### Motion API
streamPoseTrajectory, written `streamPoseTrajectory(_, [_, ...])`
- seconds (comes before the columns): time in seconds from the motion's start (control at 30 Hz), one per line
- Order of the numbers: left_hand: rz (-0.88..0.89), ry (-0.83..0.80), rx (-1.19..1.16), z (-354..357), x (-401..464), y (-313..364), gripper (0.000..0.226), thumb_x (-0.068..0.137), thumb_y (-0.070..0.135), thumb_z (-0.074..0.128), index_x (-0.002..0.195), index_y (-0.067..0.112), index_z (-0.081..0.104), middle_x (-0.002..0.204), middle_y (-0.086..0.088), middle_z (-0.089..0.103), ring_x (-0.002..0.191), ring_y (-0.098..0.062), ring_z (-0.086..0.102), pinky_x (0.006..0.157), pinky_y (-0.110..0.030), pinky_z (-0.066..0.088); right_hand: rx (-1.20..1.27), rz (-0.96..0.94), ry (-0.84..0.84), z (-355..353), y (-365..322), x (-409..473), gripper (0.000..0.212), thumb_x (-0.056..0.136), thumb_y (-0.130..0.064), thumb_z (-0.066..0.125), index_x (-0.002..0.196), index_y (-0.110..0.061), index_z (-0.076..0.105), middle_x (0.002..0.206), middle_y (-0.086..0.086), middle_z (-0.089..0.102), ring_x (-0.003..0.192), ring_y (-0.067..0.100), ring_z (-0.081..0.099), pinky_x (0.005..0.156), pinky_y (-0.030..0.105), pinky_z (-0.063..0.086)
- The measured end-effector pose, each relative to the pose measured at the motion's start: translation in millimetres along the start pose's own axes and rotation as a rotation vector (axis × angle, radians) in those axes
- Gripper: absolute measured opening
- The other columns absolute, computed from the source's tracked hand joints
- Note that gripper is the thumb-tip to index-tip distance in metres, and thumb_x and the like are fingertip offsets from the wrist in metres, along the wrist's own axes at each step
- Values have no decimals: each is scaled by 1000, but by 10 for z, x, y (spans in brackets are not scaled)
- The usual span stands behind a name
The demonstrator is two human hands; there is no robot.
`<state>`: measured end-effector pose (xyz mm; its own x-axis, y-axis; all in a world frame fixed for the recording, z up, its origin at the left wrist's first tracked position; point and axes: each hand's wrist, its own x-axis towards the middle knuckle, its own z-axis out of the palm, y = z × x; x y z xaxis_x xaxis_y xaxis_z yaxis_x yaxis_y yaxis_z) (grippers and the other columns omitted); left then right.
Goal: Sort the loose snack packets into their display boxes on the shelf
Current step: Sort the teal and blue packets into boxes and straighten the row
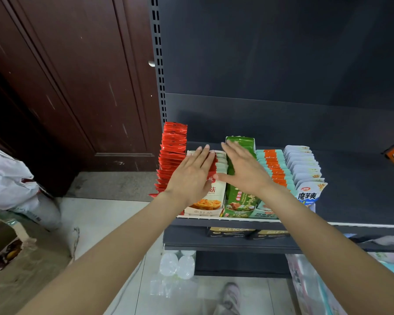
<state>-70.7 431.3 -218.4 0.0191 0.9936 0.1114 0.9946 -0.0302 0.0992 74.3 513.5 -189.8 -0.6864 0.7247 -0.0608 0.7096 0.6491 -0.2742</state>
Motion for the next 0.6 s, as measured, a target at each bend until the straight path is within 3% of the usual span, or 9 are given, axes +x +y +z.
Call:
streamPoseTrajectory(0.23, [-23, -51, 60, 123, 52, 102, 55, 103, 32, 14, 151, 14, -7, 158, -5, -13, 145, -23, -14, 118, -39, -3, -156, 98, -51, 146, 218, -192, 73, 95, -59, 15, 151, -15, 0, 159, 2, -7, 146, 13, -5, 118, 31, 1])
streamPoseTrajectory(0.4, [-63, -84, 88, 78, 93, 149, 56, 103, 33, 18, 151, 16, -3, 159, -5, -8, 146, -22, -9, 119, -40, 3, -236, 104, 8, 234, 212, -138, 70, 95, -57, 12, 151, -16, 5, 159, 2, -2, 147, 16, 2, 118, 32, 9])
streamPoseTrajectory(0.6, [-117, 37, 36, 45, 75, 288, 51, 101, 33, 27, 149, 16, 22, 157, -4, 18, 145, -20, 12, 118, -36, 13, -214, 46, 53, 161, 262, -178, 58, 100, -46, 14, 150, -16, 15, 159, 3, 10, 145, 18, 13, 117, 31, 15])
